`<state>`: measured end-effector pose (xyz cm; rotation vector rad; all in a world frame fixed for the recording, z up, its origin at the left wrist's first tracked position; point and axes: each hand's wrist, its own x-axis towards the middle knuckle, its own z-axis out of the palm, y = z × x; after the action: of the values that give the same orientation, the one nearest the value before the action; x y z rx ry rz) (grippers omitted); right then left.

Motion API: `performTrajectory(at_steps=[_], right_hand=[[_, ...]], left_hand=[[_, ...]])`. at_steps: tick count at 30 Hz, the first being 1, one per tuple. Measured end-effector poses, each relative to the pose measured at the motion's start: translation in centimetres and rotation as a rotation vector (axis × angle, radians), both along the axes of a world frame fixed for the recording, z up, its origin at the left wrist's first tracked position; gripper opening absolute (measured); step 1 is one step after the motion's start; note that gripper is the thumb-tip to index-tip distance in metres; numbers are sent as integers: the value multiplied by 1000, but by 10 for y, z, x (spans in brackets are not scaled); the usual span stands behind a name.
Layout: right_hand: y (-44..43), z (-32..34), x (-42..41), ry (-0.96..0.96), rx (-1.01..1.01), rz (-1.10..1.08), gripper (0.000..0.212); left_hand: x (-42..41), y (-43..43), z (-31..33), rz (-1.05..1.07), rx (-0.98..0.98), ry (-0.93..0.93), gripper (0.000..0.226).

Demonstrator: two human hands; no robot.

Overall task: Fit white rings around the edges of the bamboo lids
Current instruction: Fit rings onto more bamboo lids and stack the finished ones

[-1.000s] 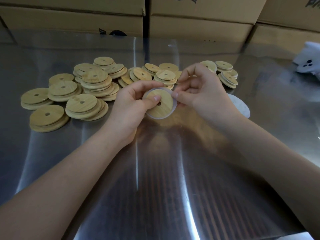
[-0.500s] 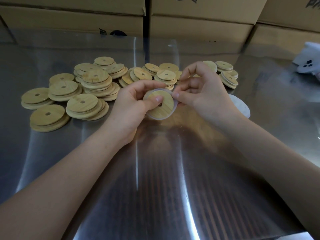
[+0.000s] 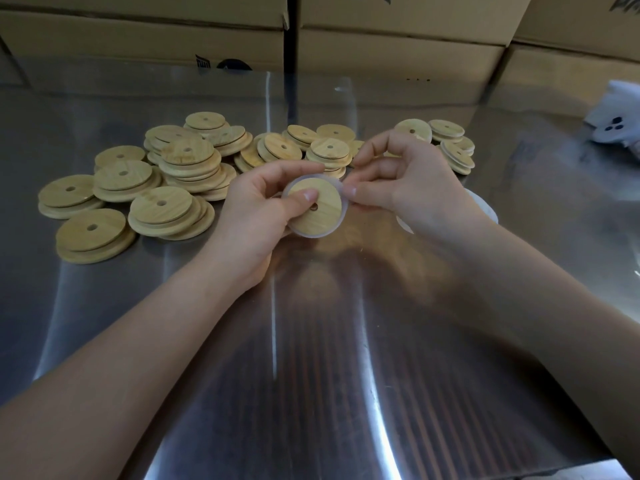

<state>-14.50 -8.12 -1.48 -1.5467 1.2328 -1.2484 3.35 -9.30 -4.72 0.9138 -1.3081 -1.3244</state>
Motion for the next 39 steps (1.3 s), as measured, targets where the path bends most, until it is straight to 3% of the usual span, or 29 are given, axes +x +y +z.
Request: performTrajectory(at_steps=[13, 25, 32, 39], right_hand=[[-2, -3, 0, -104, 53, -8, 35], [0, -5, 2, 96, -140, -64, 34], [-1, -3, 0, 123, -225, -77, 26], [-3, -7, -3, 41, -97, 48, 16]], left_hand=[[-2, 4, 4, 19, -81, -88, 29], [2, 5, 3, -8, -178, -196, 32], [-2, 4, 3, 3, -73, -51, 29], [-3, 4, 2, -5, 23, 99, 30]])
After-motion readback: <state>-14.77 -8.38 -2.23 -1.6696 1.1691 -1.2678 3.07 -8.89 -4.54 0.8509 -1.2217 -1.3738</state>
